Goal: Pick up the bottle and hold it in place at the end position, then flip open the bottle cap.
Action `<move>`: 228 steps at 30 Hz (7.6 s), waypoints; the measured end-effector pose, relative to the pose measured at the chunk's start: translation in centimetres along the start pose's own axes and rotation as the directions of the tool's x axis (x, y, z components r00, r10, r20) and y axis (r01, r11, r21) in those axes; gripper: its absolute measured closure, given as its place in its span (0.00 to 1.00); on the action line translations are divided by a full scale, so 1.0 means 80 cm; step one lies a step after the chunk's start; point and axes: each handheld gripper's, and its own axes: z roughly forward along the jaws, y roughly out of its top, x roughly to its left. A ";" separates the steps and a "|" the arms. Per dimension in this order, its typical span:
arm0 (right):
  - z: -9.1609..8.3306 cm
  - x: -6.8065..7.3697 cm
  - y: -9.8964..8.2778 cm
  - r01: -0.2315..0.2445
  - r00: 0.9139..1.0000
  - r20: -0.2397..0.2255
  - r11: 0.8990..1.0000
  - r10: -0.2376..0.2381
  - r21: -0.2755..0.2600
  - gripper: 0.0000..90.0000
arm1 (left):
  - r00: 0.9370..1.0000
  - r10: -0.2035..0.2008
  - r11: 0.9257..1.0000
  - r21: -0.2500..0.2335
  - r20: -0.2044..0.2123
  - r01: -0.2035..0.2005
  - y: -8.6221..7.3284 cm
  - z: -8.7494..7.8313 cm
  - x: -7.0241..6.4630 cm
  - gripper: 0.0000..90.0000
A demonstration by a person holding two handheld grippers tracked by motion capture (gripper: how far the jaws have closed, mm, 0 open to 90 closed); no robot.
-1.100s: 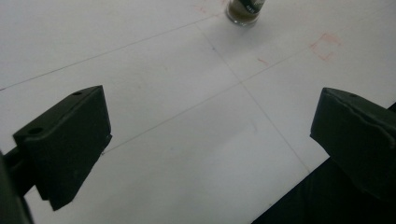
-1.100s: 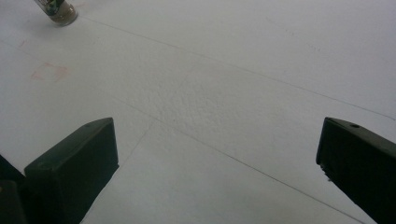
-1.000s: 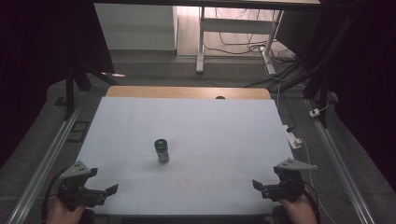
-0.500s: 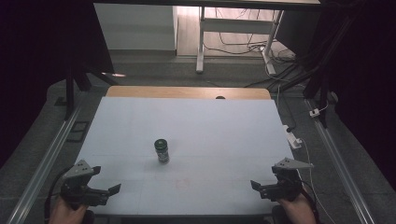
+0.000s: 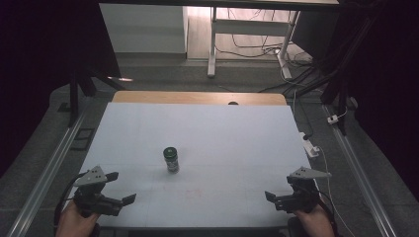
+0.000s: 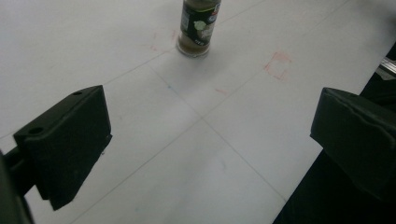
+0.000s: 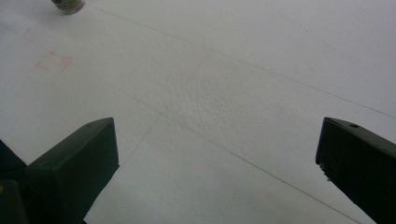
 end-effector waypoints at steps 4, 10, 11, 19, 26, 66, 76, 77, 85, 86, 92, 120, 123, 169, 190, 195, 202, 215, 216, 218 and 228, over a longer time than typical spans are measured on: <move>0.000 0.000 0.000 0.001 1.000 -0.001 1.000 -0.001 0.000 0.00 | 1.000 0.004 1.000 0.007 -0.014 -0.004 0.004 0.008 0.002 0.00; 0.001 0.000 0.000 0.000 1.000 -0.003 1.000 0.000 0.001 0.00 | 1.000 0.004 1.000 -0.007 -0.009 -0.004 0.011 0.021 0.006 0.00; 0.001 0.000 0.000 0.001 1.000 -0.003 1.000 -0.001 0.003 0.00 | 1.000 0.003 1.000 -0.011 -0.009 -0.003 0.013 0.023 0.007 0.00; 0.001 0.000 0.000 0.001 1.000 -0.006 1.000 -0.001 0.003 0.00 | 1.000 0.005 1.000 -0.006 0.003 -0.005 0.025 0.042 0.013 0.00; 0.001 -0.001 0.000 0.000 1.000 -0.008 1.000 0.000 0.004 0.00 | 1.000 0.009 1.000 0.014 0.007 -0.010 0.035 0.061 0.015 0.00; 0.002 0.000 0.000 0.007 1.000 -0.012 1.000 -0.007 0.012 0.00 | 0.988 0.154 0.981 0.120 -0.021 -0.150 0.088 0.172 0.011 0.00; 0.002 0.001 0.000 0.011 1.000 -0.012 1.000 -0.011 0.014 0.00 | 0.982 0.190 0.976 0.112 -0.009 -0.187 0.088 0.178 0.016 0.28; 0.002 0.001 0.000 0.011 1.000 -0.012 1.000 -0.011 0.014 0.00 | 0.982 0.189 0.976 0.111 -0.010 -0.187 0.088 0.178 0.016 0.31; 0.002 0.001 0.000 0.013 1.000 -0.012 1.000 -0.013 0.015 0.00 | 0.981 0.192 0.975 0.110 0.026 -0.194 0.088 0.174 0.016 0.56; 0.002 0.001 0.000 0.013 1.000 -0.012 1.000 -0.013 0.015 0.00 | 0.980 0.197 0.974 0.111 0.022 -0.198 0.088 0.174 0.015 0.58; 0.002 0.001 0.000 0.016 1.000 -0.011 1.000 -0.016 0.016 0.00 | 0.978 0.206 0.971 0.117 0.017 -0.207 0.089 0.174 0.014 0.59; 0.002 -0.001 0.001 -0.003 1.000 -0.016 1.000 0.003 0.019 0.00 | 0.960 0.237 0.962 0.099 0.147 -0.253 0.147 0.182 0.005 0.60; 0.002 -0.001 0.001 -0.003 1.000 -0.016 1.000 0.003 0.019 0.00 | 0.960 0.241 0.961 0.107 0.140 -0.257 0.156 0.188 0.002 0.60; 0.002 -0.001 0.000 0.007 1.000 -0.020 1.000 -0.006 0.015 0.00 | 0.968 0.240 0.962 0.116 0.075 -0.248 0.186 0.275 0.017 0.60; 0.001 -0.001 -0.001 0.009 1.000 -0.022 1.000 -0.008 0.012 0.00 | 0.960 0.264 0.957 0.100 0.090 -0.272 0.182 0.282 0.014 0.59; 0.000 0.000 0.000 0.013 1.000 -0.019 1.000 -0.013 0.001 0.00 | 0.961 0.261 0.957 0.102 0.091 -0.270 0.181 0.282 0.015 0.60; -0.003 0.002 0.000 0.024 1.000 -0.015 0.999 -0.024 -0.021 0.00 | 0.962 0.257 0.958 0.104 0.090 -0.266 0.181 0.282 0.015 0.60; -0.005 0.014 0.008 0.016 0.998 -0.060 0.998 -0.020 -0.062 0.00 | 0.962 0.255 0.958 0.108 0.093 -0.265 0.181 0.282 0.015 0.60; -0.005 0.015 0.009 0.022 0.998 -0.064 0.998 -0.026 -0.065 0.00 | 0.963 0.254 0.958 0.109 0.093 -0.264 0.181 0.282 0.015 0.60; -0.003 0.018 0.012 0.036 0.997 -0.068 0.997 -0.040 -0.063 0.00 | 0.963 0.255 0.958 0.112 0.089 -0.264 0.182 0.282 0.014 0.60; 0.008 0.034 0.028 0.115 0.987 -0.108 0.992 -0.120 -0.059 0.00 | 0.963 0.256 0.958 0.113 0.087 -0.265 0.182 0.282 0.014 0.60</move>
